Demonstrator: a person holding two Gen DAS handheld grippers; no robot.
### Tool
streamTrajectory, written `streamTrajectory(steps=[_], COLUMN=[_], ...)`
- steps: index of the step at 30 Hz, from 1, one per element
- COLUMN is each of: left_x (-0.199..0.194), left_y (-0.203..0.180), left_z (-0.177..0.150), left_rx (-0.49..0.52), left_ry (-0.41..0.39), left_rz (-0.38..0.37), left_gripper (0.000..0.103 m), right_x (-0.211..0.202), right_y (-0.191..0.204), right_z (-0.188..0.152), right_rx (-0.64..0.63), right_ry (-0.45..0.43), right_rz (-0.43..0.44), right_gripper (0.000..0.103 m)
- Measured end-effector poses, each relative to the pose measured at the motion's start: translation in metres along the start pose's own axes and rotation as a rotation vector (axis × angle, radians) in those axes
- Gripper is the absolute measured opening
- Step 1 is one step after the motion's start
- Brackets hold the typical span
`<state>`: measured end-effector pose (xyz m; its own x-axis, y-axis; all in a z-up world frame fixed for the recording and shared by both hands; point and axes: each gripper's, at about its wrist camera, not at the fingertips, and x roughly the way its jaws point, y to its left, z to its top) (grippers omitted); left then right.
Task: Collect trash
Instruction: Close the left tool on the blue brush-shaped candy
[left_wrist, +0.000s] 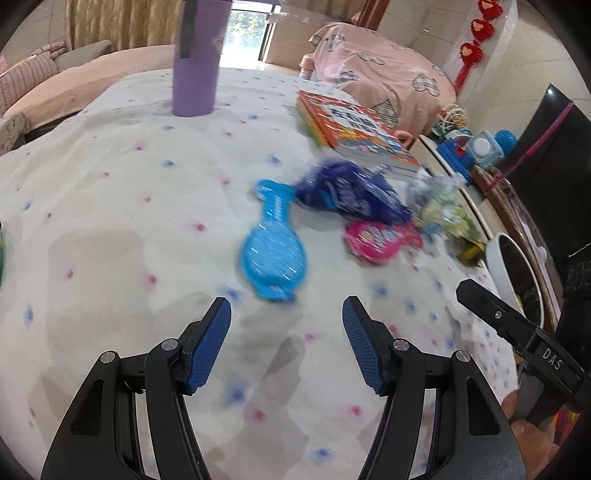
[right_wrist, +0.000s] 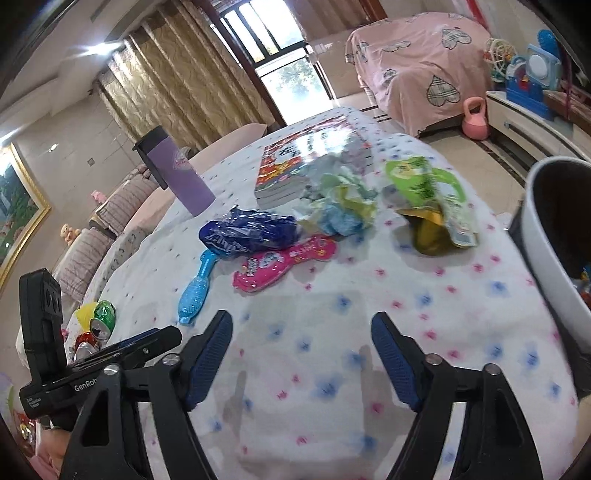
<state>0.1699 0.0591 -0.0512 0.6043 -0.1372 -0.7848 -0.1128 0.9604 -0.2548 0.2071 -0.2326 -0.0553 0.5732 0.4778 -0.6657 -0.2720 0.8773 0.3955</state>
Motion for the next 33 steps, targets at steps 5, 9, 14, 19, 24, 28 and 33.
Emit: streamTrajectory(steps=[5,9,14,19,24,28,33], left_x=[0.004,0.007,0.011,0.015,0.025,0.034,0.043], left_y=[0.020,0.035,0.044,0.033,0.016,0.005,-0.004], left_z=[0.014,0.015,0.014,0.018,0.024,0.027,0.031], left_rx=[-0.024,-0.037,-0.058,-0.026,0.026,0.072,0.125], left_ry=[-0.003,0.006,0.021,0.023,0.041,0.029,0.018], left_rz=[0.022,0.031,0.023,0.007,-0.001,0.031,0.077], left_gripper=[0.064,0.064,0.064,0.064,0.064,0.064,0.065], right_x=[0.029,0.055,0.086,0.098,0.076,0.053,0.026], right_y=[0.025,0.046,0.066,0.071,0.053,0.023,0.013], right_z=[0.014,0.024,0.038,0.042,0.034,0.012,0.008], right_rx=[-0.049,-0.093,-0.139,-0.183,-0.183,-0.137,-0.065], right_ry=[0.035,0.057,0.079,0.115,0.158,0.208,0.106], right_rz=[0.021,0.040,0.057,0.039,0.018,0.012,0.007], right_gripper=[0.047,0.038,0.034,0.030,0.029,0.030,0.036])
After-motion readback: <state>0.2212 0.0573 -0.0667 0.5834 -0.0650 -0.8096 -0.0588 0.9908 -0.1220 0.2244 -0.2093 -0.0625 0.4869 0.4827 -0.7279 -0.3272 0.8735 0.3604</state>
